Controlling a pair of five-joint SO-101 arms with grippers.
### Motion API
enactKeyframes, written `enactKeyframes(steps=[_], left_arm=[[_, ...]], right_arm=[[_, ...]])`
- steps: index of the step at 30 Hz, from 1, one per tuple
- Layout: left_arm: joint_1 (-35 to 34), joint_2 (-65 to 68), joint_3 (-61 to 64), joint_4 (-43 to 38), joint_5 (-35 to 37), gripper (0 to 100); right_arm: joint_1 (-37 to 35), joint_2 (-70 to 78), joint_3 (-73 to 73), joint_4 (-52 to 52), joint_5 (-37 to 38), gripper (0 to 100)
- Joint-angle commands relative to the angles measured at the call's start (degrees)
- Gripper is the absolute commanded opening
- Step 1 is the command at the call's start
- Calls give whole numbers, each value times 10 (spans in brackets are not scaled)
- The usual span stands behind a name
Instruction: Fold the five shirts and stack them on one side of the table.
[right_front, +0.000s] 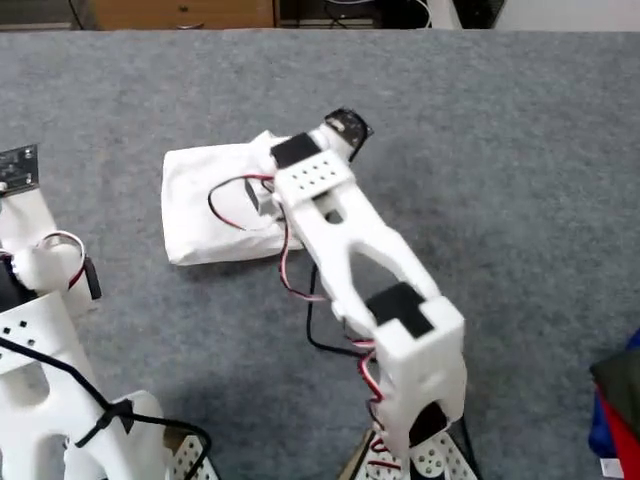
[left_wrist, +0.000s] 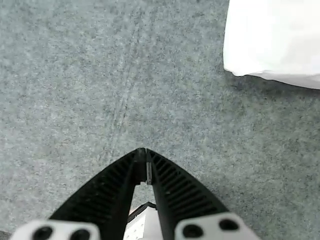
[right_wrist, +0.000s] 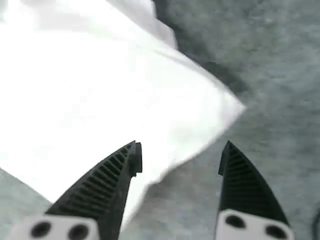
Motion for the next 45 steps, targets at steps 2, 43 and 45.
enactKeyframes(steps=[2,43,45], left_arm=[[-6,-10,1,-6,-4,19],[-3,-4,-4,-6,-4,19],[-3,-5,-4,-6,-4,19]], right_arm=[[-7,42,-68,-4,-44,266],[17,208,-180,49,18,5],[37,196,-218,91,31,5]])
